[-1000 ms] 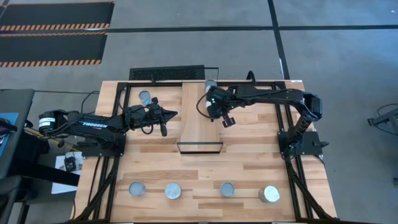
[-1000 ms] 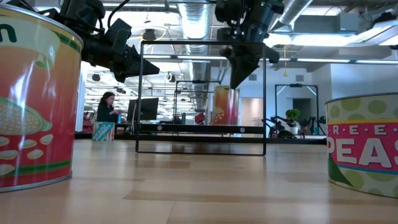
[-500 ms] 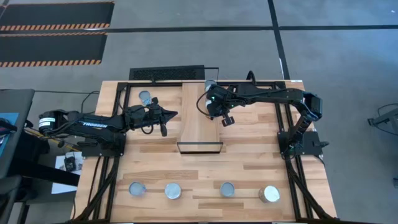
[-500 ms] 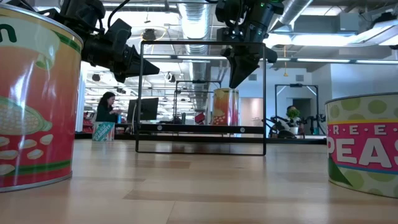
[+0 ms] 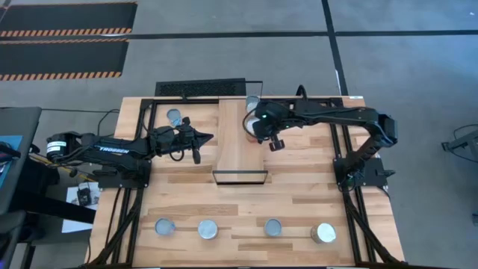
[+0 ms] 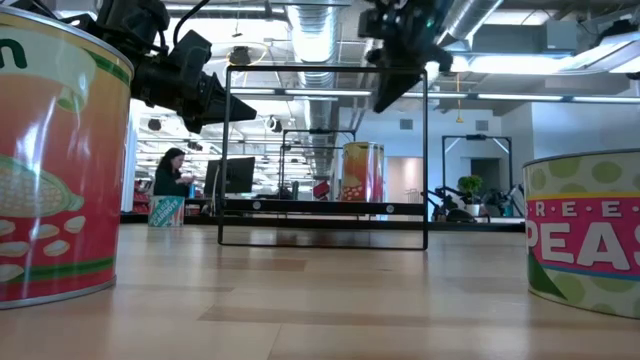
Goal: Pick and place cans onto a shelf
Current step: Put the small green can on the shelf
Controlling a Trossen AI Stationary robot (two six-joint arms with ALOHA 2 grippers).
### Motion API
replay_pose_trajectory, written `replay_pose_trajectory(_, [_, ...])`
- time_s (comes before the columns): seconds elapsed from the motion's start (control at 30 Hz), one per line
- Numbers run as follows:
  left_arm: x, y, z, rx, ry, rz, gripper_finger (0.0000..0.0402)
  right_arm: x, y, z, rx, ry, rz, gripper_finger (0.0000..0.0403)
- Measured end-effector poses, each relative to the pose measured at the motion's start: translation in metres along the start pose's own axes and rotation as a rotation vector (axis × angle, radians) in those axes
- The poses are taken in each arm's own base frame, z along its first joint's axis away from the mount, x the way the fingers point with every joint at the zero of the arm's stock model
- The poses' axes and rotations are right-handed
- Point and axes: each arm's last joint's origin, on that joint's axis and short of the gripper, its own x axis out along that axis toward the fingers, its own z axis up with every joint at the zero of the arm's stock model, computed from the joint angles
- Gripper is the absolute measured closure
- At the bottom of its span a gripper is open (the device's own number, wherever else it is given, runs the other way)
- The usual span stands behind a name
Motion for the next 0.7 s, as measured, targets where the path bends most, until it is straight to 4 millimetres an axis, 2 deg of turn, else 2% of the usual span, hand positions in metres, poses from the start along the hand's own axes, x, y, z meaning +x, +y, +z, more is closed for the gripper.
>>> replay_pose_trajectory(0.13, [0.0,0.0,0.0,0.003,0.002,-0.013,0.0401,-0.014,0.004,-0.016,0.11,-0.078,0.057,0.039])
replay_pose_trajectory(0.37, [0.0,-0.001,-0.001,0.005,0.006,-0.03,0.0401,-0.018,0.028,-0.052,0.214,-0.224,0.038,0.0396])
replay_pose_trajectory(0.53, [0.0,-0.002,-0.001,0.005,0.009,-0.046,0.0401,-0.04,0.046,-0.075,0.313,-0.29,0.018,0.0399])
replay_pose_trajectory(0.7, [0.0,-0.002,-0.001,0.006,0.009,-0.046,0.0401,-0.069,0.069,-0.082,0.402,-0.336,0.01,0.0397])
